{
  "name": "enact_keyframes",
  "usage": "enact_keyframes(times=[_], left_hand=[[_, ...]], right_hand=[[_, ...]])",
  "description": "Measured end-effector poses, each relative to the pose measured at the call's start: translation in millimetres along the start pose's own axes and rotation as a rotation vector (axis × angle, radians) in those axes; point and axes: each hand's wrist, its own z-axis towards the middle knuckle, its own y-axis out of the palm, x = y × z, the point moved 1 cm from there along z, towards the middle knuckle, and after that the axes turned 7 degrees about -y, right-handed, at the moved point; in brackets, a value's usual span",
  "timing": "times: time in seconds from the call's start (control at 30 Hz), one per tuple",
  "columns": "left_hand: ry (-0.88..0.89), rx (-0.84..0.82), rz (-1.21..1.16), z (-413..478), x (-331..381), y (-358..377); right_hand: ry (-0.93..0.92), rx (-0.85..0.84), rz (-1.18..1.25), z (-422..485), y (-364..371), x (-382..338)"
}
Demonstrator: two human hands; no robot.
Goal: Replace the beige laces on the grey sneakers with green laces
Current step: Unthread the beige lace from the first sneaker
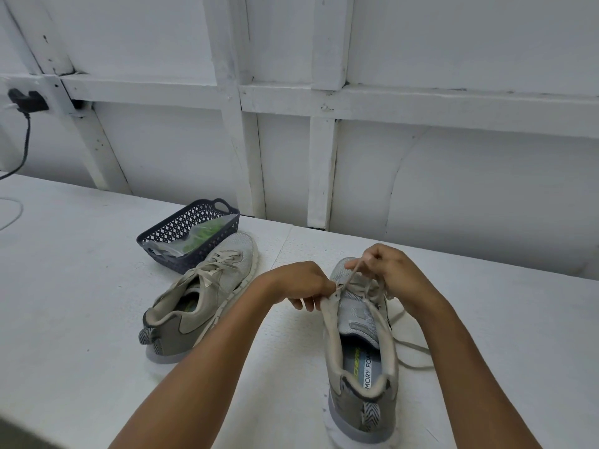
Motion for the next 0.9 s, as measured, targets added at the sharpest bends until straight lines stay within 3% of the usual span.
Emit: enact_keyframes(times=[0.1,0.2,0.27,0.4,0.5,0.63,0.9], left_hand=[[0.0,-0.004,0.003,0.6,0.9,0.5],[-0.003,-0.011,0.016,0.7,1.6,-0.5],[-0.007,-0.009,0.03,0.2,2.8,-2.0],[-0.004,0.026,0.11,2.1,12.4,-4.7],[0.047,0.107,0.221,7.5,24.4,-4.4],[0.222,0.241,0.425,15.1,40.7,5.5],[0.29,0.278,0.618,35.0,52.5,25.5]], right_hand=[[0.004,0.077,0.295,0.0,-1.3,6.0],[0.038,0.23,0.292,1.7,-10.8,10.6],[0.04,0.229,0.081,-0.3,-19.2,6.5],[0.111,-0.091,-0.473,-12.9,-24.2,-0.6],[0.222,-0.252,-0.634,-17.0,-19.0,1.8],[0.225,-0.171,-0.598,-16.0,-15.7,6.1],[0.239,-0.061,-0.412,-18.6,-23.3,15.6]])
